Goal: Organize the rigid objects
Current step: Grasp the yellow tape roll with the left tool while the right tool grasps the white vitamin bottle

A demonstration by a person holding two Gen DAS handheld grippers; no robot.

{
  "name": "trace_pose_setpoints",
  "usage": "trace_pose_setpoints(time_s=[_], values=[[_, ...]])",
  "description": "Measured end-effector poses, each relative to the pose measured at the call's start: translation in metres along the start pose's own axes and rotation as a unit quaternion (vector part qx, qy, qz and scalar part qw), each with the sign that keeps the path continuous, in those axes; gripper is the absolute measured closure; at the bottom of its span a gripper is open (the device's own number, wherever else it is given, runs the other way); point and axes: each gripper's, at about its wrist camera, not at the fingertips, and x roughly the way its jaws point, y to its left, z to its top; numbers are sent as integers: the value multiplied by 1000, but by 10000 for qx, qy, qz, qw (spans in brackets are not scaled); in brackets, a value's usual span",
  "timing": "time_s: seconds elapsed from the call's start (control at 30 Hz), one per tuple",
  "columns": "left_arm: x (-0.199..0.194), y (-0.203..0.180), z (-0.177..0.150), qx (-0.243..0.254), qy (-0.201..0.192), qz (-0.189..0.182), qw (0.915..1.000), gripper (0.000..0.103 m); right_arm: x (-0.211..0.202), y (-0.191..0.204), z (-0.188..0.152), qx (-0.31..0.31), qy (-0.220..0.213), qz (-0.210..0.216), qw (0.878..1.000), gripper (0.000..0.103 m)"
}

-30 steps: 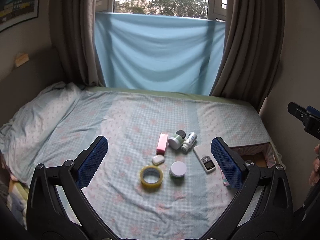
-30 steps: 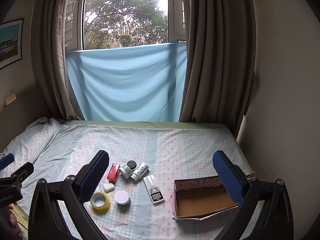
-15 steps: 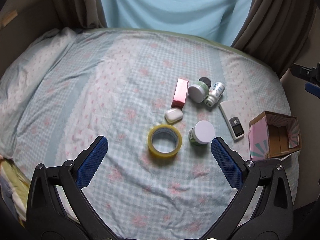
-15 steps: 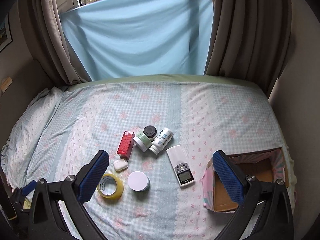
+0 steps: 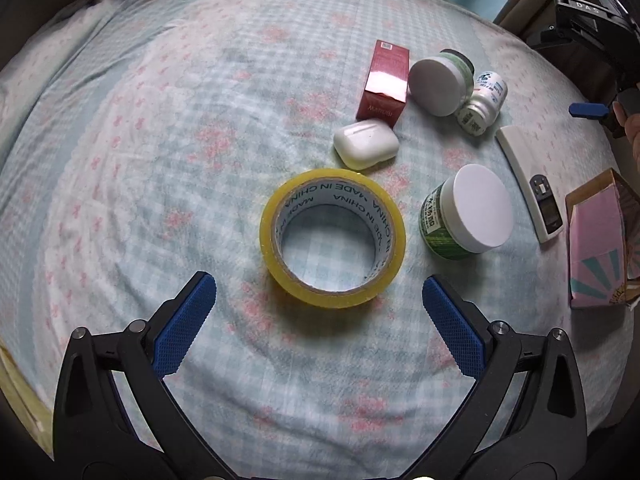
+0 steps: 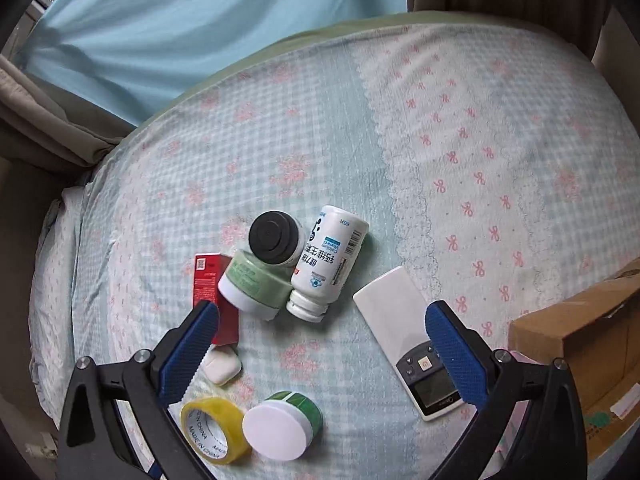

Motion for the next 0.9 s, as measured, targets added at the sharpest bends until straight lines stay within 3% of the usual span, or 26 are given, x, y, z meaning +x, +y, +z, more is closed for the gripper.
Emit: trace_pose_setpoints(time_s=[0.37, 0.67, 0.9], values=[[58, -16, 1, 227, -35, 109, 9997, 0, 92, -8, 35, 221, 868, -117, 9959, 31], [79, -16, 16, 144, 18, 271, 9995, 0, 115, 1, 36, 212, 1117, -294, 9931, 45], [79, -16, 22, 43, -58, 260, 9996, 7, 113, 9, 32, 131, 954, -526, 9940, 49]])
